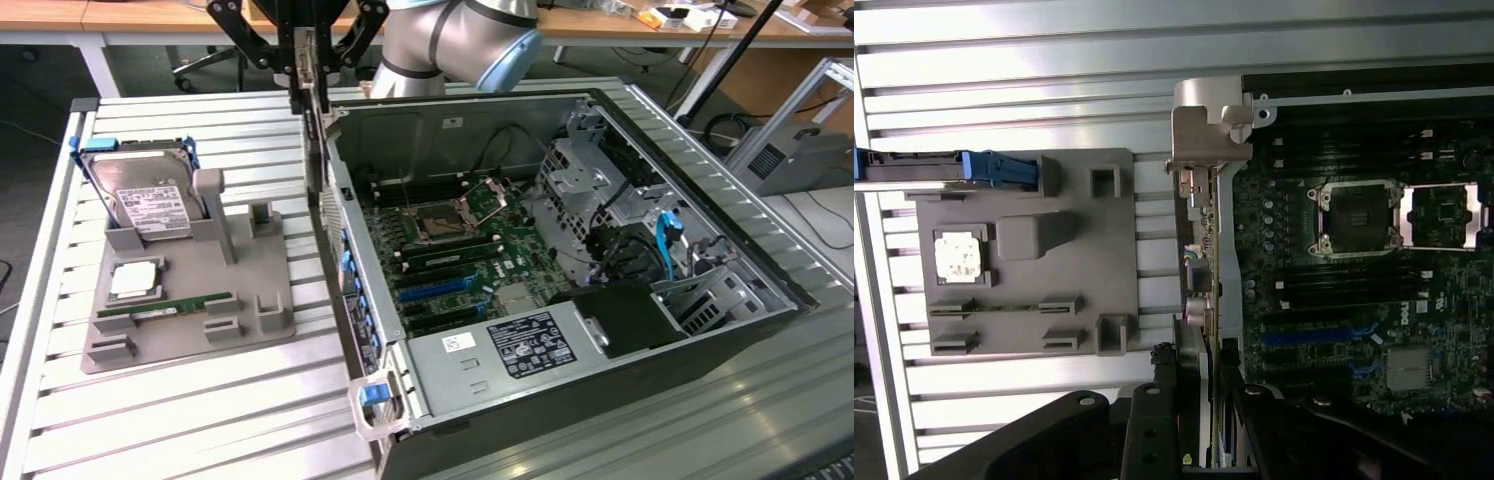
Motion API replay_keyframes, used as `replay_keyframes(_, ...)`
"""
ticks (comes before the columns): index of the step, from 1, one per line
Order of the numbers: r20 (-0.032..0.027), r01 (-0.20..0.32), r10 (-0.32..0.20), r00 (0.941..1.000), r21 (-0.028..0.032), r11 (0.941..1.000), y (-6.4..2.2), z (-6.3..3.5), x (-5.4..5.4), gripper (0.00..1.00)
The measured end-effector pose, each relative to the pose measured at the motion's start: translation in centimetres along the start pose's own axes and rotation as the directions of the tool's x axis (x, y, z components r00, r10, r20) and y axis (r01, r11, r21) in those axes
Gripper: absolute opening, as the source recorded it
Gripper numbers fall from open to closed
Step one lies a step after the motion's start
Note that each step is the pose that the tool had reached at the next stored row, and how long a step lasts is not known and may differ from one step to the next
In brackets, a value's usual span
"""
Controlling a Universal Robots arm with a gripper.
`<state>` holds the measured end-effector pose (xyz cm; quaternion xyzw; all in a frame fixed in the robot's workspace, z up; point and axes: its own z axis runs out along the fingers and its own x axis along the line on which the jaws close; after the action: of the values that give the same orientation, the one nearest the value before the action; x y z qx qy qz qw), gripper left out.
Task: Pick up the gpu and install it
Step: 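Pick up the gpu and move the gpu toward the slot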
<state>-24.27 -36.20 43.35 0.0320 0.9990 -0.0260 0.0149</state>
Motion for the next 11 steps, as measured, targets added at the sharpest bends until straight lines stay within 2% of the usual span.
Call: replay_keyframes(11, 0.0, 0.0, 0.0, 1.0, 0.0001, 1.0, 0.14, 0.06, -2.2, 0.27)
